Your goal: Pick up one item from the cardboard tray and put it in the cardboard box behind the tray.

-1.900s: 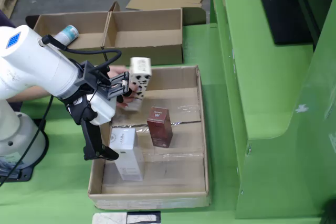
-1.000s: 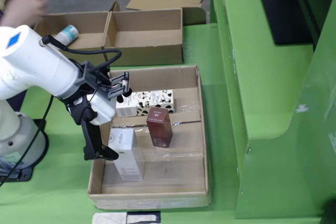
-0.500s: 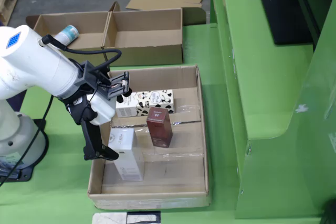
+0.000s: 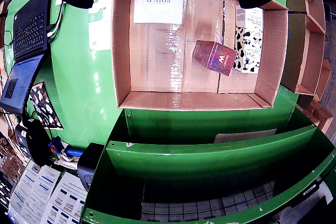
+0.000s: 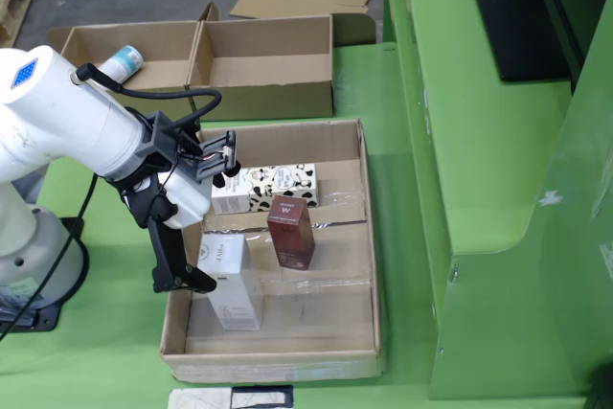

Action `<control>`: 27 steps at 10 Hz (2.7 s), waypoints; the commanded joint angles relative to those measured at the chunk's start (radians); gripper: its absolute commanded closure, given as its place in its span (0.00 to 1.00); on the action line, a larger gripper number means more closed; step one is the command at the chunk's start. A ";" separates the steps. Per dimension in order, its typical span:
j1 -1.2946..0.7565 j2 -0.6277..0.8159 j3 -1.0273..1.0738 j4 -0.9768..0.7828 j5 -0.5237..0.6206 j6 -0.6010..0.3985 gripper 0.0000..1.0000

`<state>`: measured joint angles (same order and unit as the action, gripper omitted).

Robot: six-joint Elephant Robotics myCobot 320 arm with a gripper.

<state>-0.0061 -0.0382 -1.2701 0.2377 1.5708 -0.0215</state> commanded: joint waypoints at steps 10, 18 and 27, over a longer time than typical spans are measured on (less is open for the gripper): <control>0.000 0.017 0.028 0.012 0.000 -0.008 0.00; 0.000 0.017 0.028 0.012 0.000 -0.008 0.00; 0.029 -0.007 0.021 0.022 -0.017 0.015 0.00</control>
<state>0.0014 -0.0414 -1.2870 0.2592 1.5753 -0.0215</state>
